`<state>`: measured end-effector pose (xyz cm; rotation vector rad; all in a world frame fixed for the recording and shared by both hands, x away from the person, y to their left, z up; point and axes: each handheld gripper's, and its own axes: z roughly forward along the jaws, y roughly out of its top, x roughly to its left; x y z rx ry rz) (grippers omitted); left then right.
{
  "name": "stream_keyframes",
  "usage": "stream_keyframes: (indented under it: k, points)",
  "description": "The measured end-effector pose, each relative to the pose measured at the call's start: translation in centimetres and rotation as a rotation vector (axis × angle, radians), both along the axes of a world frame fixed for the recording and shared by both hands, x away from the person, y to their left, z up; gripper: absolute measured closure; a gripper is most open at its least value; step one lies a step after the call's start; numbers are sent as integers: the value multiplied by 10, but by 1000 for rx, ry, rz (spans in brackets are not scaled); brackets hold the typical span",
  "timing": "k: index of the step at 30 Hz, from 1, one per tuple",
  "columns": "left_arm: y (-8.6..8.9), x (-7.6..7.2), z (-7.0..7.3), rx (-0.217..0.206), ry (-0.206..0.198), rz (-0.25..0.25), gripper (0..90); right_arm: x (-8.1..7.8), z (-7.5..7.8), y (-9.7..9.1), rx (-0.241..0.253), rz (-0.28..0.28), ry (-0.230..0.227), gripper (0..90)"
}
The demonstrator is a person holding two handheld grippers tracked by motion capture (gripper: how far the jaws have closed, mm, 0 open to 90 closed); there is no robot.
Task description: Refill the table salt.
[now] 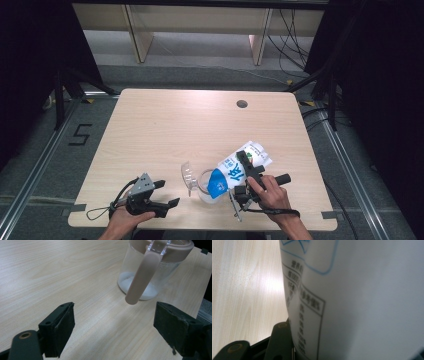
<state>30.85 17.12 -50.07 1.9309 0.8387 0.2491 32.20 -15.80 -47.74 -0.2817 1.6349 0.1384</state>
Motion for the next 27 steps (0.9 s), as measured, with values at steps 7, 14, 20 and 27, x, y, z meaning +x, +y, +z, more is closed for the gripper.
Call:
stream_keyframes:
  k: [7, 14, 20, 27]
  points:
    - [0, 0, 0, 0, -5, 5, 167, 0, 0, 0, 8, -2, 2, 543]
    - [0, 0, -1, -7, -6, 0, 167, 1, 4, 1, -40, 20, -16, 544]
    - [-1, 0, -1, -10, -6, 4, 167, 2, 5, 2, -58, 38, -32, 544]
    - [0, 0, 0, -3, -3, 5, 167, 2, 3, 1, -25, 53, -42, 544]
